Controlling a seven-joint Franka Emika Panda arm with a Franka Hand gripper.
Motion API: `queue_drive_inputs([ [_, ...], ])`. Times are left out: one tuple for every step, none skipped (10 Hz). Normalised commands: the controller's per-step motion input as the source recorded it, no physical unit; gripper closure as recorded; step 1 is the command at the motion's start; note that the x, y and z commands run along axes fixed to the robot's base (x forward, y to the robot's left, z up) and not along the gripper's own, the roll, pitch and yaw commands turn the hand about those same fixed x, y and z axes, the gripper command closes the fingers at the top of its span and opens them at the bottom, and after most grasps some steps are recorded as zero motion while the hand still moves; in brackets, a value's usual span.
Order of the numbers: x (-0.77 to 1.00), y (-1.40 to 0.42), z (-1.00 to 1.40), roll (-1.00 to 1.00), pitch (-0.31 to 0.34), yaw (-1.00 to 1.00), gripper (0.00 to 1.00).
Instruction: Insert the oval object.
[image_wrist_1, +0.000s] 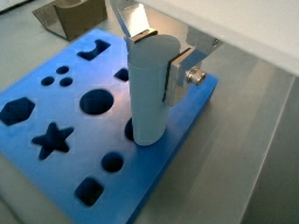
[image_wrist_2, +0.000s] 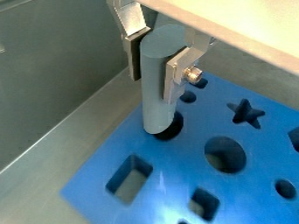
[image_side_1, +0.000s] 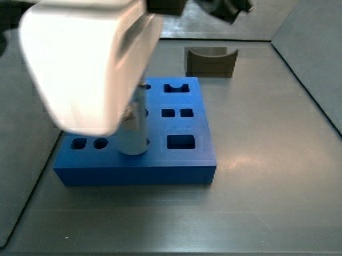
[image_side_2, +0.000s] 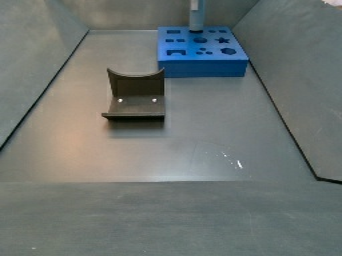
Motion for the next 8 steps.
queue_drive_inputs([
  [-0.06,0.08,-0.13,0.00,0.000,-0.02,1.00],
  [0.00,0.10,-0.16,0.00,0.000,-0.05,1.00],
  [0.15,0.09,-0.15,0.00,0.000,-0.07,1.00],
  [0.15,0.13,-0.22,0.03,0.003,-0.04,1.00],
  [0.00,0.23,-0.21,0.11,0.004,-0.01,1.00],
  [0.00,0.17,-0.24,0.14,0.010,0.00,1.00],
  [0.00,0.07,-0.37,0.07,0.000,0.00,1.00],
  [0.00,0.00,-0.49,0.00,-0.054,0.00,1.00],
])
